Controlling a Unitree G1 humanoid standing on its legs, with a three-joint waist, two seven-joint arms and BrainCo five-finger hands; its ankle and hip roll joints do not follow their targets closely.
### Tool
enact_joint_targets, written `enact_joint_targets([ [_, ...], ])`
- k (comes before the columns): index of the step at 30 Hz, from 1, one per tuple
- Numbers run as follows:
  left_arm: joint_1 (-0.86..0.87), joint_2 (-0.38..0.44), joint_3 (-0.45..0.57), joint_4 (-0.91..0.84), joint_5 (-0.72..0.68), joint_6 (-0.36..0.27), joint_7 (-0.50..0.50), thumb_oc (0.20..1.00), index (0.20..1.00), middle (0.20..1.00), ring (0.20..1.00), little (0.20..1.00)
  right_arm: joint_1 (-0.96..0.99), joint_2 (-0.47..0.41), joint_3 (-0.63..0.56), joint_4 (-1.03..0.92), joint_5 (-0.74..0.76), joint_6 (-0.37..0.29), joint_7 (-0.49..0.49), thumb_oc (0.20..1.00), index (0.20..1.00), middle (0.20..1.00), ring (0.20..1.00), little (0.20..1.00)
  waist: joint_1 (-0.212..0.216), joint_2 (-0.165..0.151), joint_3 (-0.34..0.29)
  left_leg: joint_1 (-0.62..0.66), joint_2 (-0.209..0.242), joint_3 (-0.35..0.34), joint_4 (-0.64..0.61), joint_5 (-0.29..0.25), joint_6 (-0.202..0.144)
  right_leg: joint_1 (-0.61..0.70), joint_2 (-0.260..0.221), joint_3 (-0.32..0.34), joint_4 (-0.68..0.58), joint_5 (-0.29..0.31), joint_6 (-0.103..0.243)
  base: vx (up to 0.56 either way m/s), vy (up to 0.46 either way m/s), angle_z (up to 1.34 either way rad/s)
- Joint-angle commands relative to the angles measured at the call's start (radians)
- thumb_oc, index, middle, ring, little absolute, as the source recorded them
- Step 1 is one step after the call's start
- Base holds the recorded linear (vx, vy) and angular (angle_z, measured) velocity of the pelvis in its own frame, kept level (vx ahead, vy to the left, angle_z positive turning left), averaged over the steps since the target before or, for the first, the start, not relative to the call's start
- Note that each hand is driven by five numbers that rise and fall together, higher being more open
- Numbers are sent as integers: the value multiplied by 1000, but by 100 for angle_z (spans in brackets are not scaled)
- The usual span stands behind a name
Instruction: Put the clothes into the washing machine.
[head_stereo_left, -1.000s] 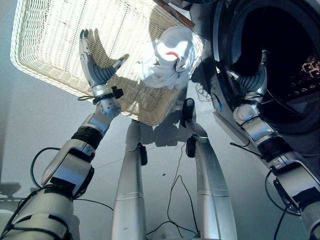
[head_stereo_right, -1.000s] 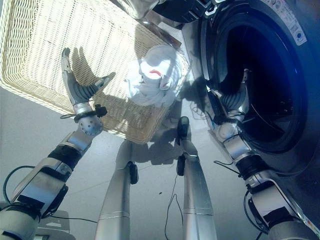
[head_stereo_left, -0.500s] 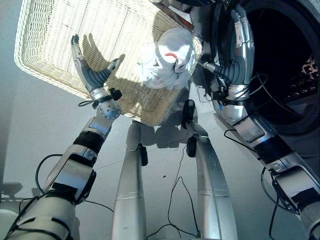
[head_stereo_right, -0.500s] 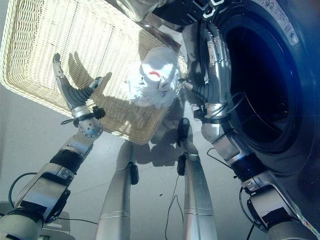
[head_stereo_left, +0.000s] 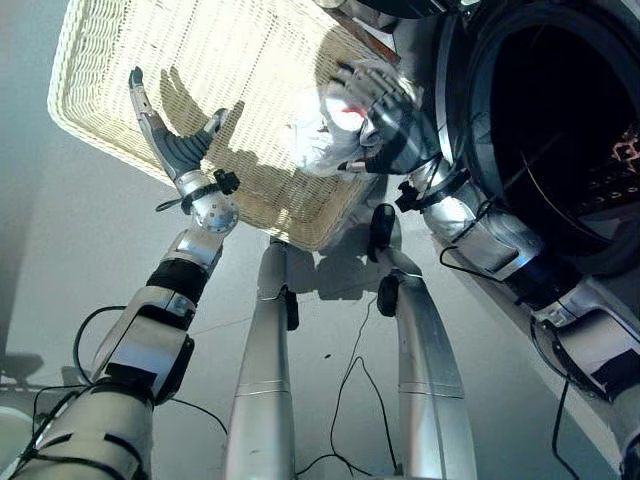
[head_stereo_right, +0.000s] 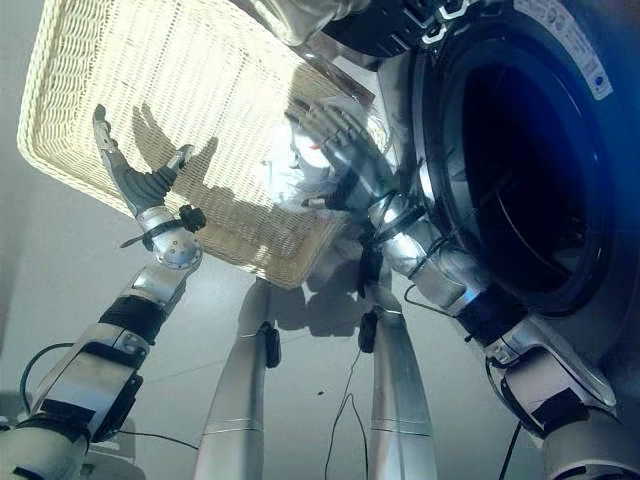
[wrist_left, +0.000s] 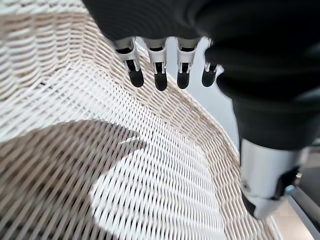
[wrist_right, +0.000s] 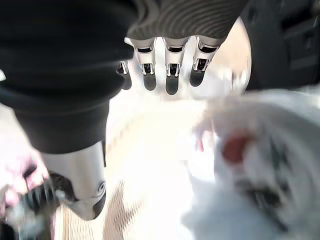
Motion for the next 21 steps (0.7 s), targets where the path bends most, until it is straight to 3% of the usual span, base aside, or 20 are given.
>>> enact_joint_targets([
  [1,-59,8,13,51,-21,-31,-8,1000,1000,1000,1000,1000,-27,-20,53,-4,35,25,40,1000,1000,1000,1000,1000,-9,-7,-20,9,-40,50,139,-149,-5,131,44,-44,-279,165,125,5,-17,3],
  [5,-88,18,-5,78,-38,-39,-22,1000,1000,1000,1000,1000,-71,-10,110,70,13,46,68,1000,1000,1000,1000,1000,-2,-6,-20,6,-42,44,141,-146,-7,129,42,-50,-277,166,124,0,0,0],
  [12,-135,17,-32,123,-57,-46,-38,1000,1000,1000,1000,1000,-147,9,192,229,-35,202,65,1000,1000,1000,1000,1000,10,0,-20,-2,-48,38,149,-143,-7,121,38,-58,-268,168,121,0,0,0],
  [21,-155,7,-44,124,-48,-42,-40,1000,1000,1000,1000,1000,-211,14,209,330,-140,308,0,1000,1000,1000,1000,1000,14,4,-20,-13,-53,31,153,-145,-3,109,40,-56,-265,176,123,5,-6,2],
])
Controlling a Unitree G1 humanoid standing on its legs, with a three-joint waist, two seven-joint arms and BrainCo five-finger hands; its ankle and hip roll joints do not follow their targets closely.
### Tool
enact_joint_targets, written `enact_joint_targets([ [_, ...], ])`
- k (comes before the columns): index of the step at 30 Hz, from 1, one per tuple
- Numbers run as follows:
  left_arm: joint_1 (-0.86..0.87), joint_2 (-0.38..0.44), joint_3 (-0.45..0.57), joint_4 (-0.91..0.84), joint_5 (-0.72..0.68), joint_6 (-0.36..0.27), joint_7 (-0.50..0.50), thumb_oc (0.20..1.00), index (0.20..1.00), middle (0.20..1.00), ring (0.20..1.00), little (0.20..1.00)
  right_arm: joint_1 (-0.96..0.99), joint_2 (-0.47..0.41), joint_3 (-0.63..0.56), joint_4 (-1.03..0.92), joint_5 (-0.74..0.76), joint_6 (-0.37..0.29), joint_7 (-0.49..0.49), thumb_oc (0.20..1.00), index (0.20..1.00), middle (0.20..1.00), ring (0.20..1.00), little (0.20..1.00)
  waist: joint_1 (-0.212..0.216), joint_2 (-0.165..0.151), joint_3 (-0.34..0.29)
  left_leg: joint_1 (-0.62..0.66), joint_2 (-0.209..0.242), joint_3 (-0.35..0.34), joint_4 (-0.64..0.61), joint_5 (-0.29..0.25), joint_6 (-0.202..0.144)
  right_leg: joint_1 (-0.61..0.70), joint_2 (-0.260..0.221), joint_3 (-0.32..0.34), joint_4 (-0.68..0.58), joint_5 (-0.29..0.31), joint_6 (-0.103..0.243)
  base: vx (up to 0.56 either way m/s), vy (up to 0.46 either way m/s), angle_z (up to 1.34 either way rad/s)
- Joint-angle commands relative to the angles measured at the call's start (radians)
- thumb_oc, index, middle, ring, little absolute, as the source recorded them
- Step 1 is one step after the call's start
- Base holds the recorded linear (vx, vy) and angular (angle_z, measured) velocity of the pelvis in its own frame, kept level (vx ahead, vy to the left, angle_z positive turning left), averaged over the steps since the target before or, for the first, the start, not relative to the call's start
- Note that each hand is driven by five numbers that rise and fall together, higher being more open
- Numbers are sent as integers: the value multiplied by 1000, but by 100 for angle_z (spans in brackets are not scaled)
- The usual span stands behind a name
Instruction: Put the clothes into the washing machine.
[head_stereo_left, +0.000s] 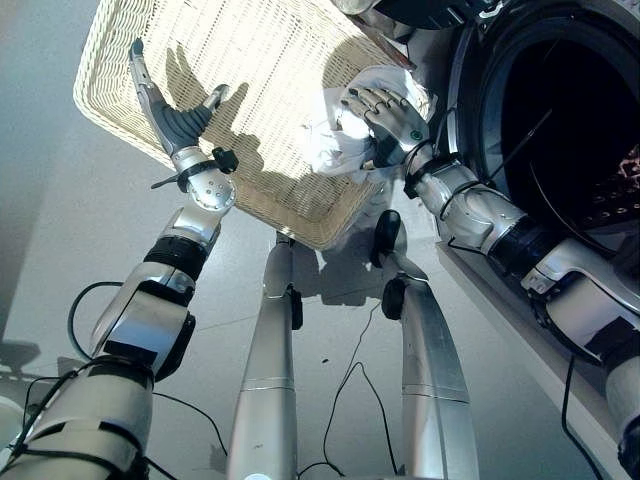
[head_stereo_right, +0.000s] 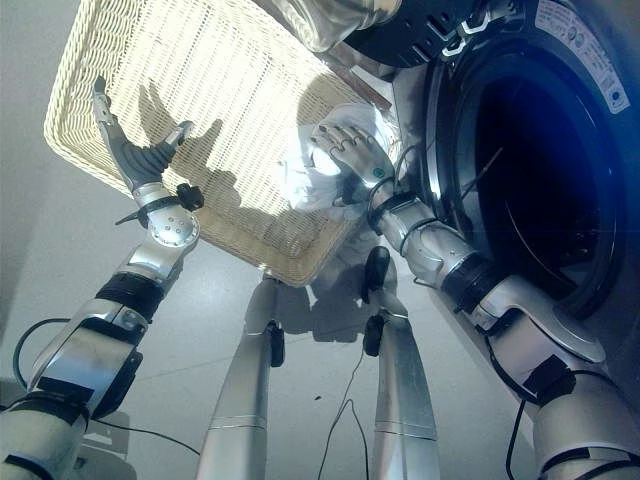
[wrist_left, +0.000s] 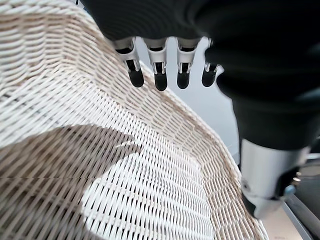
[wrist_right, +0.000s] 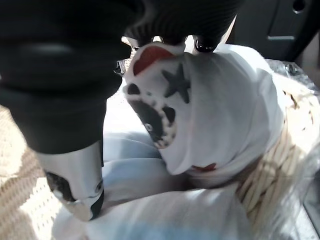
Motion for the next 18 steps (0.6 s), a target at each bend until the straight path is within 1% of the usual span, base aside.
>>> enact_joint_targets([
  [1,-49,-6,11,33,-6,-39,8,1000,1000,1000,1000,1000,-21,-29,18,61,-40,66,-41,1000,1000,1000,1000,1000,-10,3,-19,-23,-51,54,154,-147,3,91,45,-37,-272,183,124,0,0,0],
  [4,-53,-7,7,33,-5,-41,6,1000,1000,1000,1000,1000,-37,-32,23,94,-69,99,-52,1000,1000,1000,1000,1000,-9,4,-19,-28,-52,53,157,-149,4,86,46,-36,-270,185,124,0,0,0],
  [5,-56,-8,6,33,-4,-41,6,1000,1000,1000,1000,1000,-46,-33,26,118,-88,119,-41,1000,1000,1000,1000,1000,-9,5,-19,-29,-53,52,157,-150,6,84,46,-34,-270,185,124,0,0,0],
  [11,-51,-15,1,20,2,-41,15,1000,1000,1000,1000,1000,-53,-30,39,191,-142,136,-1,1000,1000,1000,1000,1000,-5,8,-19,-34,-56,49,160,-152,9,80,46,-34,-268,186,123,0,0,0],
  [12,-51,-16,-2,14,2,-38,19,1000,1000,1000,1000,1000,-56,-30,47,206,-163,138,26,1000,1000,1000,1000,1000,-4,8,-19,-35,-56,47,160,-151,10,79,46,-35,-270,188,122,0,0,0],
  [15,-49,-16,-5,2,2,-35,22,1000,1000,1000,1000,1000,-60,-29,57,221,-202,148,66,1000,1000,1000,1000,1000,-2,10,-19,-37,-58,45,161,-150,12,77,47,-35,-269,188,121,0,0,0],
  [16,-52,-14,-8,0,-3,-35,20,1000,1000,1000,1000,1000,-64,-26,63,229,-230,157,100,1000,1000,1000,1000,1000,-1,11,-19,-37,-59,44,160,-149,12,77,48,-35,-269,188,120,0,0,0],
  [18,-51,-14,-13,-4,-4,-38,22,1000,1000,1000,1000,1000,-65,-26,80,250,-267,151,118,1000,1000,1000,1000,1000,1,12,-19,-36,-59,43,157,-147,13,78,48,-36,-269,189,118,0,0,0],
])
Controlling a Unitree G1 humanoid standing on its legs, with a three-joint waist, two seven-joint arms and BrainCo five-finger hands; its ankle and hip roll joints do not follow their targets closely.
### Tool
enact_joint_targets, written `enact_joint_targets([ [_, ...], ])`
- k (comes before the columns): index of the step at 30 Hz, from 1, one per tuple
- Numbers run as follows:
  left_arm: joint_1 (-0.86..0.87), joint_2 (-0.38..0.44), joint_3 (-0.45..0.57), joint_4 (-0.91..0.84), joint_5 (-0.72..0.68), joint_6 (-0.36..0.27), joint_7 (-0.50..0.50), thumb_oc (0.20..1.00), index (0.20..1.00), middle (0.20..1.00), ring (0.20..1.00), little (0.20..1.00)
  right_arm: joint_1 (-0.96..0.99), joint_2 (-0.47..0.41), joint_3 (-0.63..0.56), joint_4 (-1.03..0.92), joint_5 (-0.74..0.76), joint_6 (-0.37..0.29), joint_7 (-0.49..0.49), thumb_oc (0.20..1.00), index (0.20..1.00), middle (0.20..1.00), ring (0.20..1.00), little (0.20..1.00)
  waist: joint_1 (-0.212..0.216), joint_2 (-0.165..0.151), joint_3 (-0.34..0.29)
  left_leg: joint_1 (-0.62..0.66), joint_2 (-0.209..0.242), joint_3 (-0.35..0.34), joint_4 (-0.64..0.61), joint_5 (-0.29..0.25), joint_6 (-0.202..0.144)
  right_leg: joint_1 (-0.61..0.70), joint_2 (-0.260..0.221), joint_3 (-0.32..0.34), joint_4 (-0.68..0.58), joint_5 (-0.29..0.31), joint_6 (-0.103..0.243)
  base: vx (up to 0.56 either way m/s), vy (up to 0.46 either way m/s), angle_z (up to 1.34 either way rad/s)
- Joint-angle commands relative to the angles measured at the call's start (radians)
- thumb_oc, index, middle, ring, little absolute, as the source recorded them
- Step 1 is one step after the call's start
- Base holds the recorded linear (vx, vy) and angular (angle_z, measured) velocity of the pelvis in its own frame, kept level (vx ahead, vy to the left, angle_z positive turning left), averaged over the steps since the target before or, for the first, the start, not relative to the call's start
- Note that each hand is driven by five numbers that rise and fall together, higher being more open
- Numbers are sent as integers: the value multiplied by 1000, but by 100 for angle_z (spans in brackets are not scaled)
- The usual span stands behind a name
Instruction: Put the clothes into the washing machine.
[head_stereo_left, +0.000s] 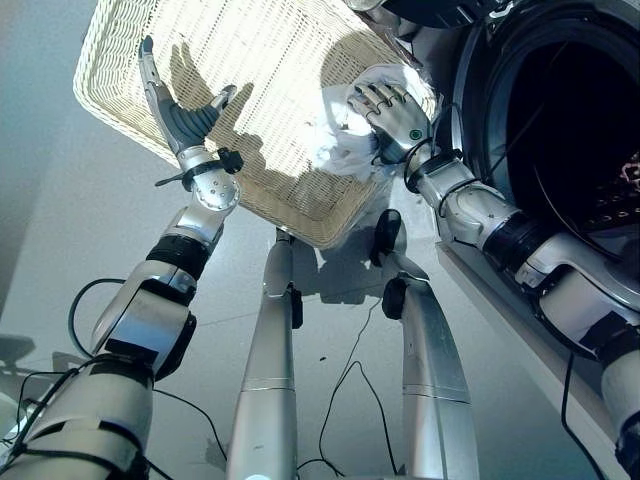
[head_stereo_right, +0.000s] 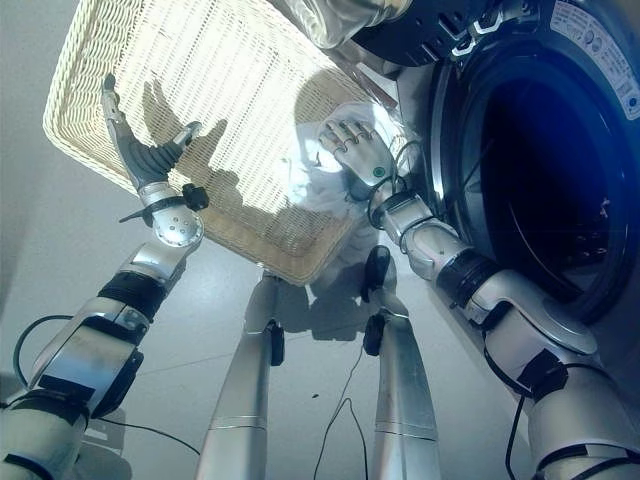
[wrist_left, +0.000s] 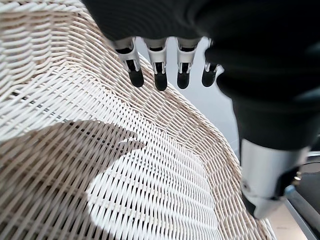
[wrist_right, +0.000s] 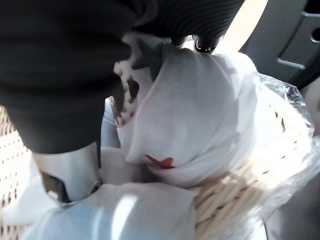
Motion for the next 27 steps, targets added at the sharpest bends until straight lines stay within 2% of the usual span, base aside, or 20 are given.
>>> enact_joint_targets([
  [1,-42,-13,19,-2,-5,-37,23,1000,1000,1000,1000,1000,-15,-41,22,152,-49,81,84,611,611,611,611,611,0,12,-19,-22,-54,54,158,-148,13,83,54,-25,-267,191,116,0,0,0],
  [2,-41,-17,18,-5,-2,-36,26,1000,1000,1000,1000,1000,-16,-41,26,157,-55,81,89,200,200,200,200,200,0,13,-19,-24,-55,53,160,-147,14,81,54,-23,-263,190,116,0,0,0],
  [21,-25,-22,34,-27,-1,-39,17,1000,1000,1000,1000,1000,-25,-28,-2,179,-12,69,29,200,200,200,200,200,5,17,-19,-28,-60,49,160,-145,17,79,56,-19,-270,198,116,0,0,0],
  [24,-21,-26,32,-32,0,-39,21,1000,1000,1000,1000,1000,-20,-26,-11,178,68,62,7,200,200,200,200,200,5,19,-19,-30,-62,48,161,-145,18,76,56,-18,-269,199,115,0,0,0],
  [27,-12,-29,34,-45,5,-35,25,1000,1000,1000,1000,1000,0,-21,-53,150,345,7,-14,200,200,200,200,200,5,20,-19,-29,-64,48,163,-146,18,77,57,-17,-271,200,114,0,0,0],
])
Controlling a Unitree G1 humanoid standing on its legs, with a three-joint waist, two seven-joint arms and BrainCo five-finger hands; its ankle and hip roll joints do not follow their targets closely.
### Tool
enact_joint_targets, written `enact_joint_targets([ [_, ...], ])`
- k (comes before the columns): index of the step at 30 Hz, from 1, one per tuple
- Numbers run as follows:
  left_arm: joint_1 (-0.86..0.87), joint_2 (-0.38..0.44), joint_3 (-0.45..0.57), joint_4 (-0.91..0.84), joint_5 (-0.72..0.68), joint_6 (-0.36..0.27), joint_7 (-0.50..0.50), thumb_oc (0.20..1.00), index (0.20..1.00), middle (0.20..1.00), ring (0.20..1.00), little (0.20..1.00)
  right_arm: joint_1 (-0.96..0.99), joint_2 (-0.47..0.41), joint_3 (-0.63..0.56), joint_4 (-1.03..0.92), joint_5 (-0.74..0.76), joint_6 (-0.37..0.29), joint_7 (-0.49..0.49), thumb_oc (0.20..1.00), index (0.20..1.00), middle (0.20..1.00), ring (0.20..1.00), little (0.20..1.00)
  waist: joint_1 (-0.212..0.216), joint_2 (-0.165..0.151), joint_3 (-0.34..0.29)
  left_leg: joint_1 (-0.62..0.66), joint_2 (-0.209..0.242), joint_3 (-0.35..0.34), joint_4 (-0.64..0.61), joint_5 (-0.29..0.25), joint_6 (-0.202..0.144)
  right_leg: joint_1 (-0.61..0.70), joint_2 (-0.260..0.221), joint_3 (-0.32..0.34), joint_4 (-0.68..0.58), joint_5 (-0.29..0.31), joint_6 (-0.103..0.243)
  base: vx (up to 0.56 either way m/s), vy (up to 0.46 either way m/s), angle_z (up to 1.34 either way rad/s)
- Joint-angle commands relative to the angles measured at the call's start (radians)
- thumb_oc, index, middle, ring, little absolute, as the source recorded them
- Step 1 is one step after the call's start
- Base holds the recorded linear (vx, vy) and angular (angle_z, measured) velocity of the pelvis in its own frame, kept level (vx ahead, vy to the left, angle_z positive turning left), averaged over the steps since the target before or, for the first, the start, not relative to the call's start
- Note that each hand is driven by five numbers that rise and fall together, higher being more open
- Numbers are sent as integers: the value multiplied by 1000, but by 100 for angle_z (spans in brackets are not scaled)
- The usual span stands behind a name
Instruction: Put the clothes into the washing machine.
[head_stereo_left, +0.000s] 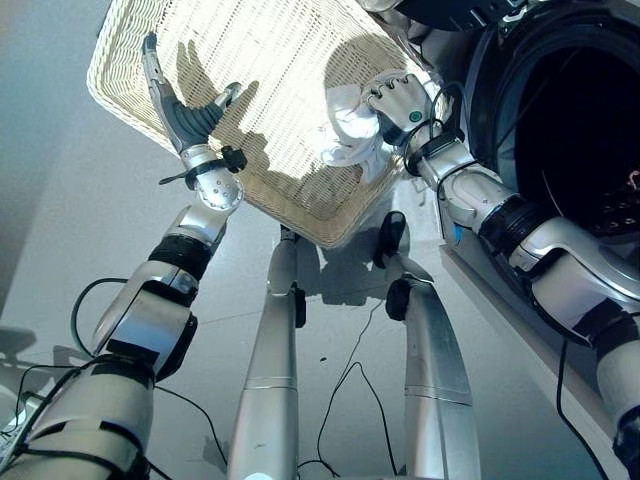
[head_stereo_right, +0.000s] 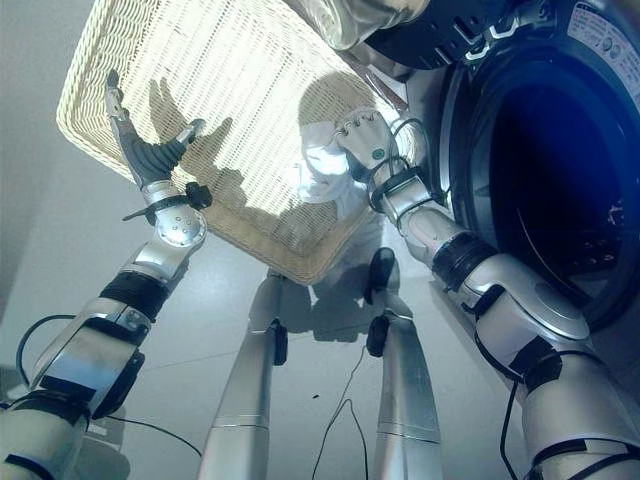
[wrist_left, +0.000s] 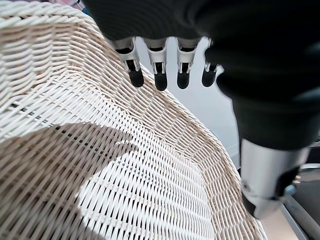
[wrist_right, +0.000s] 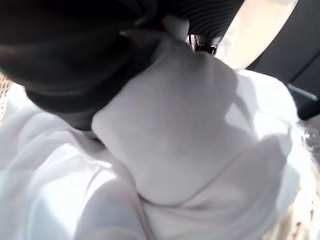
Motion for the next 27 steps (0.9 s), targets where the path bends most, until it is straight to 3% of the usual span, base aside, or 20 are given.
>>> enact_joint_targets([
  [1,-12,-23,35,-18,6,-35,28,1000,1000,1000,1000,1000,79,-45,-71,34,398,-17,-7,200,200,200,200,200,-19,20,-19,-30,-55,53,159,-147,14,74,64,-16,-276,202,110,0,0,0],
  [2,-5,-21,40,-24,5,-36,26,1000,1000,1000,1000,1000,97,-43,-103,5,574,-57,-7,200,200,200,200,200,-21,19,-19,-29,-57,52,160,-148,13,74,66,-14,-277,203,110,0,0,0],
  [5,17,-18,54,-42,13,-37,24,1000,1000,1000,1000,1000,159,-17,-214,-73,813,-150,-6,200,200,200,200,200,-22,18,-19,-32,-56,52,163,-148,9,69,67,-12,-270,199,107,0,0,0],
  [6,36,-18,66,-54,24,-40,22,1000,1000,1000,1000,1000,214,4,-302,-121,996,-233,16,200,200,200,200,200,-25,15,-19,-31,-56,53,165,-151,8,68,68,-12,-268,199,107,0,0,0],
  [10,78,-23,96,-73,49,-44,29,1000,1000,1000,1000,1000,344,54,-471,-214,1288,-443,65,200,200,200,200,200,-39,6,-19,-28,-49,61,168,-158,6,67,75,-8,-258,189,109,1,8,0],
  [11,79,-24,95,-74,51,-43,31,1000,1000,1000,1000,1000,351,55,-478,-219,1292,-446,67,200,200,200,200,200,-38,5,-19,-26,-49,62,168,-159,6,68,75,-7,-258,189,109,3,45,-1],
  [13,89,-28,100,-78,57,-40,48,1000,1000,1000,1000,1000,407,69,-541,-274,1375,-521,74,200,200,200,200,200,-51,1,-19,-22,-42,68,164,-161,6,67,77,-2,-255,187,111,0,51,-1],
  [17,105,-21,106,-89,53,-36,62,1000,1000,1000,1000,1000,476,68,-632,-332,1440,-609,78,200,200,200,200,200,-67,0,-19,-14,-34,77,158,-165,6,69,77,8,-256,187,116,-3,42,-4],
  [22,119,2,114,-92,41,-43,52,1000,1000,1000,1000,1000,500,43,-721,-327,1583,-679,123,200,200,200,200,200,-74,-2,-19,-5,-26,81,158,-175,1,76,72,14,-260,188,122,-6,7,-6],
  [27,120,23,119,-62,25,-69,35,1000,1000,1000,1000,1000,512,33,-805,-223,1839,-726,187,200,200,200,200,200,-77,-8,-19,9,-20,85,152,-183,-3,89,71,15,-268,188,127,-4,-4,-2],
])
